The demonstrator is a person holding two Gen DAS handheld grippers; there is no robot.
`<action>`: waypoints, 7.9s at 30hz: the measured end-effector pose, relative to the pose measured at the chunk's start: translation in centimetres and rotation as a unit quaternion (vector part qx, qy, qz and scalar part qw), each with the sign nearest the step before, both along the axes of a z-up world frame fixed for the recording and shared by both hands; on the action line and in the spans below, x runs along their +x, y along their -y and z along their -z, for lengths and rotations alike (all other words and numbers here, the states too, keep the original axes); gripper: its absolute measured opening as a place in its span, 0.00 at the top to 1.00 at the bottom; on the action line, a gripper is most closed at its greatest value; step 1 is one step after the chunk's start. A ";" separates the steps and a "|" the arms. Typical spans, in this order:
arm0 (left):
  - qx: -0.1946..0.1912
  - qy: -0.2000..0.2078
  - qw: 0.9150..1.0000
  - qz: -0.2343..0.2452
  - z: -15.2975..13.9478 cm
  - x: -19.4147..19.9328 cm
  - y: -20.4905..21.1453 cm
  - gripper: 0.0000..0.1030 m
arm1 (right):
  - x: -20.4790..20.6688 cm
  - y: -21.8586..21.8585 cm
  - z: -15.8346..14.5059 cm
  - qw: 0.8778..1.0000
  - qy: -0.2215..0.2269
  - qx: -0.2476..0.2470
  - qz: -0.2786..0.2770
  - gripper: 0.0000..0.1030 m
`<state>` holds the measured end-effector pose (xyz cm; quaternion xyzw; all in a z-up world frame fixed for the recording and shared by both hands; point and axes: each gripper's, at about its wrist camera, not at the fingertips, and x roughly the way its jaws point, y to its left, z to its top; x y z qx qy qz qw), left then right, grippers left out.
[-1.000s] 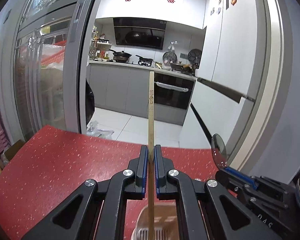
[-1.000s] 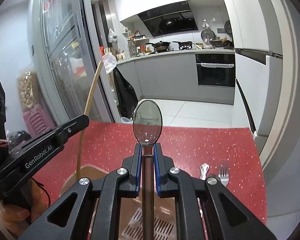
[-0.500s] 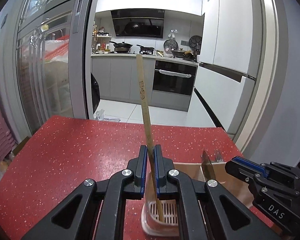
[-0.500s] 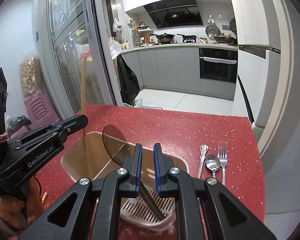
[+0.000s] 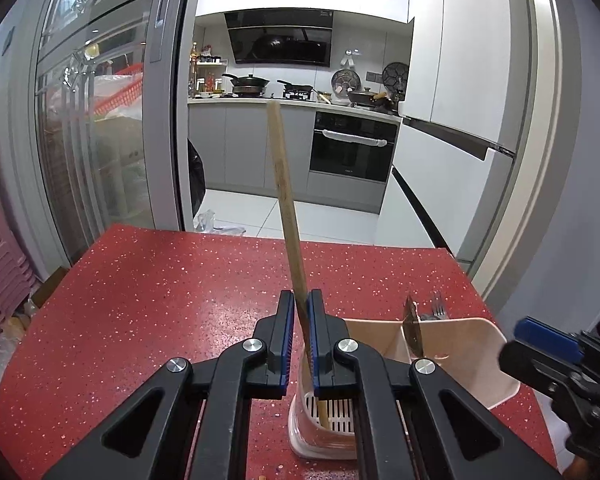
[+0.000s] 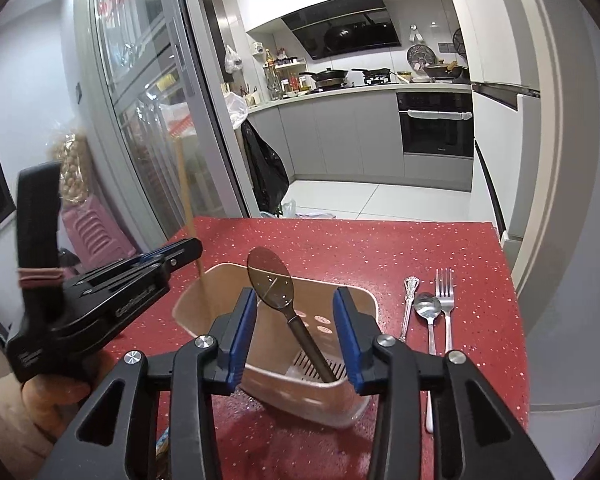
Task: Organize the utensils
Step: 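Insert the chopstick into the holder with the left tool while the right tool drops the spoon in, then move both tools back down to the remaining utensils on the table, then grasp a dark spoon handle with the left tool while the right tool grasps another dark spoon, then lift both held spoons and carry them above the beige holder, then lower both spoons into the holder and open both tools, then move both tools back over the remaining chopsticks and spoons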
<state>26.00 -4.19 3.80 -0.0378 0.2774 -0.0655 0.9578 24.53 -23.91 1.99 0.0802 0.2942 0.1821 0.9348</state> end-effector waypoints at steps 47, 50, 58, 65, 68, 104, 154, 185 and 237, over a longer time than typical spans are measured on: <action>0.107 -0.160 0.981 -0.038 12.1 -17.0 -14.8 0.00 | -14.5 -4.1 9.8 0.963 -0.267 -0.027 0.012 0.00; 0.106 -0.168 0.980 -0.017 12.7 -17.2 -15.1 0.00 | -14.6 -4.6 10.0 0.962 -0.272 -0.035 0.008 0.00; 0.117 -0.182 0.976 0.014 13.7 -17.1 -15.4 0.00 | -14.2 -6.2 10.7 0.957 -0.282 -0.065 0.007 0.07; 0.115 -0.198 0.973 0.035 13.9 -16.4 -15.9 0.00 | -13.7 -7.2 11.4 0.950 -0.300 -0.081 0.008 0.26; 0.114 -0.202 0.972 0.050 14.0 -16.2 -15.7 0.00 | -13.6 -7.7 11.6 0.949 -0.301 -0.089 0.005 0.29; 0.098 -0.240 0.954 0.152 12.6 -15.7 -11.3 0.65 | -12.7 -9.9 10.9 0.948 -0.286 -0.133 -0.036 0.88; -0.125 0.051 0.991 0.024 -5.2 -0.6 -3.0 0.65 | 0.6 2.2 -6.4 0.998 -0.021 0.063 0.008 0.88; -0.010 0.058 0.998 0.012 1.4 1.6 1.4 0.65 | 5.1 -0.5 1.0 0.999 0.039 -0.034 -0.014 0.88; -0.027 -0.053 0.996 -0.061 3.6 -12.5 -9.0 0.00 | -9.2 -2.5 0.1 0.996 -0.086 0.002 -0.031 0.22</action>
